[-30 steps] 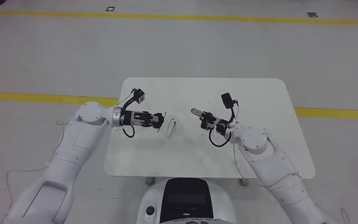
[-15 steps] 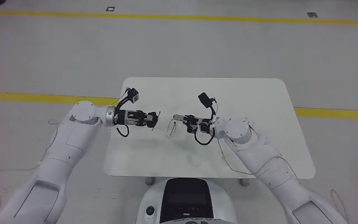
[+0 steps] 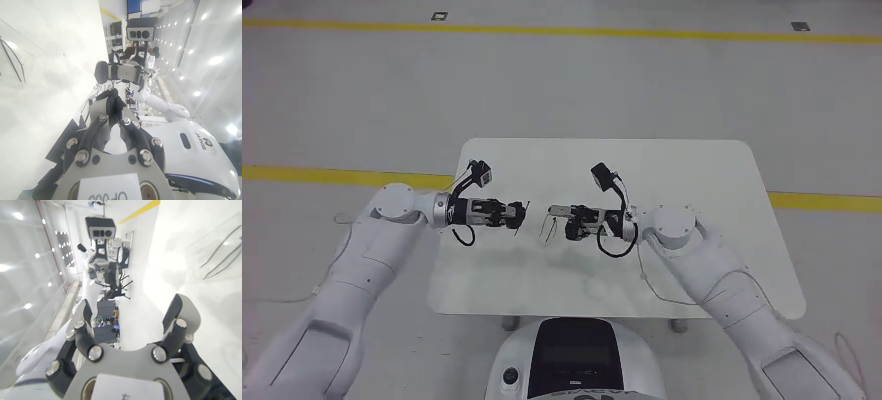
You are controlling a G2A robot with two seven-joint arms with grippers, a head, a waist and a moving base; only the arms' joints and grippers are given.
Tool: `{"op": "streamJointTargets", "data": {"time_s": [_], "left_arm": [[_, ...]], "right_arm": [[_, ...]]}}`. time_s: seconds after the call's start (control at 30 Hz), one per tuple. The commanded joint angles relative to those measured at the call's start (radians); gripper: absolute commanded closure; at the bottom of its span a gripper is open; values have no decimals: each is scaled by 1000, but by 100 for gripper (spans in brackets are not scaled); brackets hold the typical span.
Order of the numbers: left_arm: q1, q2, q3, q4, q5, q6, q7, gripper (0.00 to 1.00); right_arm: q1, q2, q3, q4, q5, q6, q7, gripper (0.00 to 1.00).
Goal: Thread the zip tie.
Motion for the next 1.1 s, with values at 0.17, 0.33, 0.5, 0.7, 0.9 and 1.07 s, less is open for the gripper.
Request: {"op": "streamJointTargets", "data": {"time_s": [0.17,0.33,0.5,0.7,0.9,1.07], "left_arm": [[-15,17,69,11,-80,0,0,100],[-29,23,79,27,-83,0,0,100],[-29,23,79,27,-83,0,0,100],[-5,25,74,11,-102,11,18,100],[4,30,68,9,-115,0,0,100],[5,33,69,5,-104,0,0,100]], "right_arm": [[112,-35,-70,137,107,-45,131,0],[112,-35,-70,137,107,-45,131,0],[95,-37,-73,136,136,-44,138,0],[145,-61,-91,238,269,-70,238,0],[220,-109,-135,388,440,-88,366,0],[223,-111,-136,397,447,-91,373,0]]}}
